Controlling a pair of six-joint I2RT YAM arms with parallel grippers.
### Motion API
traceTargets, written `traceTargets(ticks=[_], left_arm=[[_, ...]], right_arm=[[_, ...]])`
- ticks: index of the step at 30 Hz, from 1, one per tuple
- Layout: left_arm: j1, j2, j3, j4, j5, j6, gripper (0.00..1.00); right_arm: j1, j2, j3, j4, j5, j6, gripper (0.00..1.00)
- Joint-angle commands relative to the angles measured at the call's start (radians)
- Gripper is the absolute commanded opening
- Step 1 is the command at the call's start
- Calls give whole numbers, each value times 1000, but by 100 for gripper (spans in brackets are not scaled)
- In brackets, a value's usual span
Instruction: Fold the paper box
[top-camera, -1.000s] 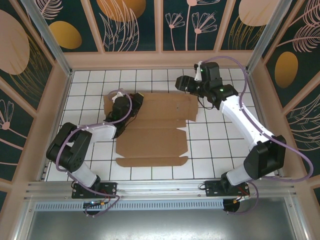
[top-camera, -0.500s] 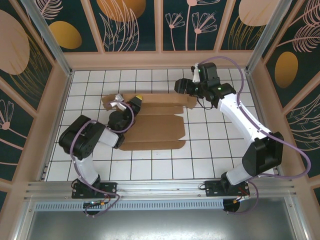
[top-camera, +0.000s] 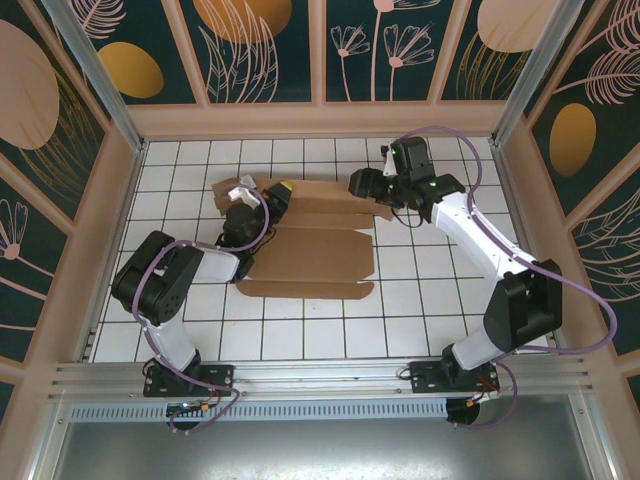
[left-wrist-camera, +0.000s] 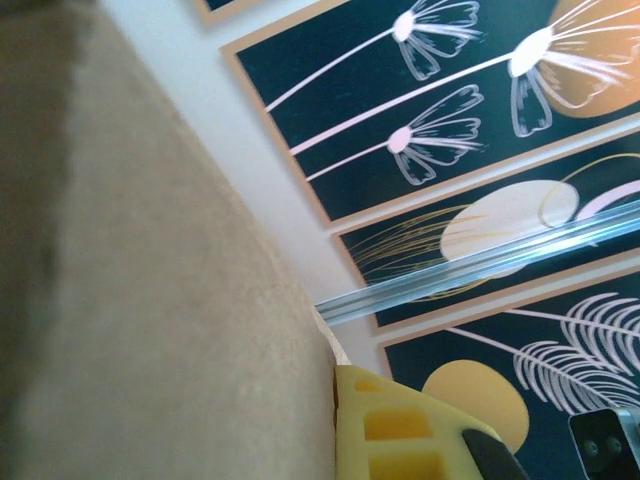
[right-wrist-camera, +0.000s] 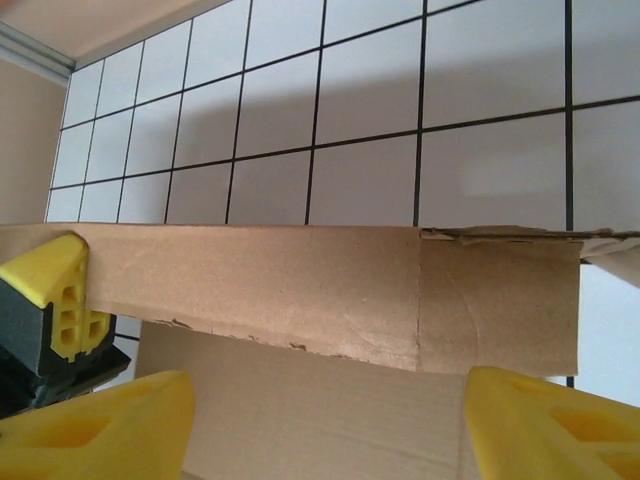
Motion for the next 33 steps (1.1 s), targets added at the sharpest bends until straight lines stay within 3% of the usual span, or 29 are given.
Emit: traceTargets(ticks=[1, 5, 21, 28, 33], left_arm=[[0, 8, 10, -87, 23, -3, 0], [-1, 13, -23, -42, 11, -18, 0], [-1, 39, 0, -40, 53, -57, 0], [-1, 23, 1, -47, 52, -62, 0], [-1, 21, 0, -70, 35, -65, 0]], right_arm=[[-43, 26, -25, 62, -81, 52, 72], [-92, 61, -39, 107, -180, 75, 72], [-93, 147, -101, 272, -326, 156, 73], [-92, 172, -190, 564, -483, 343, 63], [-96, 177, -231, 622, -499, 366, 46]])
